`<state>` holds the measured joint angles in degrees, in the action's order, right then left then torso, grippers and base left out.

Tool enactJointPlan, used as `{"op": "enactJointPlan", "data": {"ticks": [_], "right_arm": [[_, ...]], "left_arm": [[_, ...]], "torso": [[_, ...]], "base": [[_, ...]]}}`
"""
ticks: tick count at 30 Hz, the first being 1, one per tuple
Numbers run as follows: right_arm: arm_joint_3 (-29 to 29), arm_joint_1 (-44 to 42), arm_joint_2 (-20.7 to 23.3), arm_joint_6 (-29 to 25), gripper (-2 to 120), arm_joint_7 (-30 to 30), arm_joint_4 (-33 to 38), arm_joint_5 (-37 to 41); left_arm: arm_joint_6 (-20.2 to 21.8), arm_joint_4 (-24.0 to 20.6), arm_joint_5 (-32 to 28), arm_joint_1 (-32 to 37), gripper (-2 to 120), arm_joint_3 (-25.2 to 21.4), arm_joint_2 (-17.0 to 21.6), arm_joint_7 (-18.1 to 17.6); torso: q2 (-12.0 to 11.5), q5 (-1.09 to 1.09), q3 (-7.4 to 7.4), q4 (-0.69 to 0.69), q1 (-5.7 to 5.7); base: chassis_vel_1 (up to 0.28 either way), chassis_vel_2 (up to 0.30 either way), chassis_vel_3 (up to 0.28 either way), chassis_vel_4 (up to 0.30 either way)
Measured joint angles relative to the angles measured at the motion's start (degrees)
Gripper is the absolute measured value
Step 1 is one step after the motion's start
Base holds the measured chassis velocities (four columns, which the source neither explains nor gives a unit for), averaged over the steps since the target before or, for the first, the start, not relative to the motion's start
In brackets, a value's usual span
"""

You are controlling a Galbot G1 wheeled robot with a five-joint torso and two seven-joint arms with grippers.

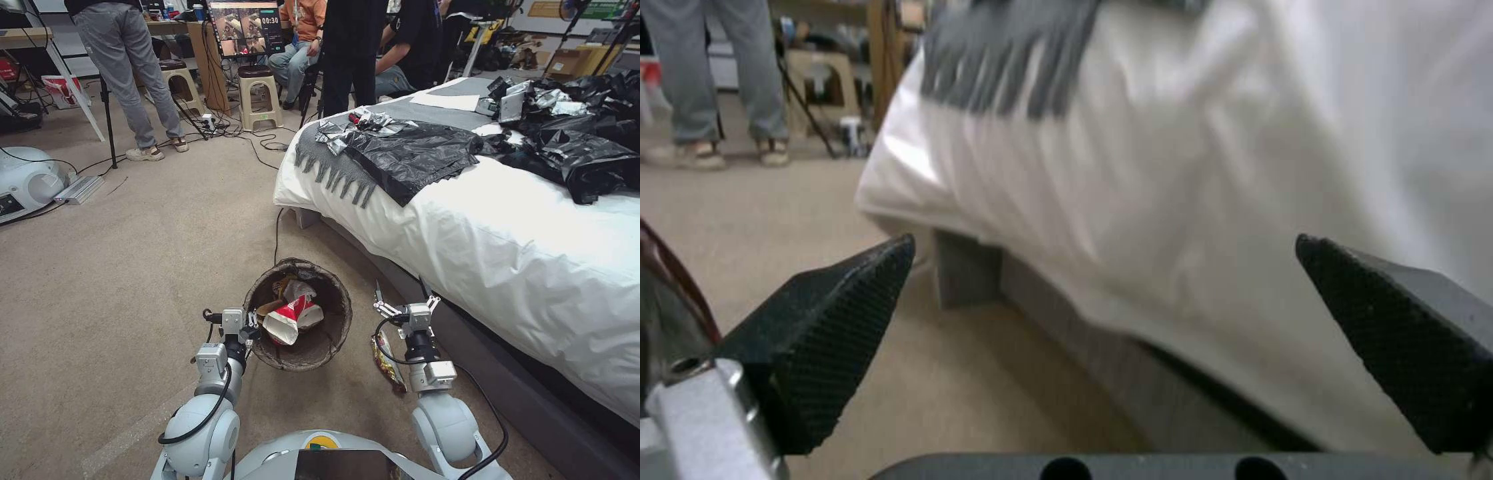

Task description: Pick up the trash bin, then pick up the garbage from the floor and place it into the trash bin.

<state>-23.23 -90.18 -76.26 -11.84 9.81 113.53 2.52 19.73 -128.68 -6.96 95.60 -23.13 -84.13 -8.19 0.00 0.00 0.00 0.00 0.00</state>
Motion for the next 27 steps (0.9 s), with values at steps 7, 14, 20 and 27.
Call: {"op": "enactJointPlan", "data": {"ticks": [7, 14, 20, 27], "right_arm": [[2.8, 3.93, 1.89, 4.36, 100, -0.57, -6.21, 4.76], [5.03, 7.66, 2.84, 7.07, 100, -0.5, -13.5, 5.93], [6.16, 9.79, 3.28, 8.78, 100, -1.12, -19.35, 7.96], [6.91, 12.04, 3.9, 13.29, 100, -1.88, -25.38, 11.78]], "left_arm": [[-0.27, 0.41, 0.3, -0.17, 0, 0.12, -0.18, 0.17], [-0.27, 0.43, 0.32, -0.29, 0, -0.03, -0.1, 0.26], [-0.31, 0.43, 0.43, -0.25, 0, -0.03, -0.15, 0.27], [-0.41, 0.43, 0.59, -0.05, 0, -0.07, -0.09, 0.26]], "torso": [[0.0, 0.0, 0.0, 0.0, 0.0], [0.0, 0.0, 0.0, 0.01, 0.0], [0.0, 0.0, 0.0, 0.0, 0.0], [0.0, 0.0, 0.0, 0.0, 0.0]], "base": [[0.0, 0.0, 0.0, 0.0], [0.0, 0.0, 0.0, 0.0], [0.0, 0.0, 0.0, 0.0], [0.0, 0.0, 0.0, 0.0]]}}
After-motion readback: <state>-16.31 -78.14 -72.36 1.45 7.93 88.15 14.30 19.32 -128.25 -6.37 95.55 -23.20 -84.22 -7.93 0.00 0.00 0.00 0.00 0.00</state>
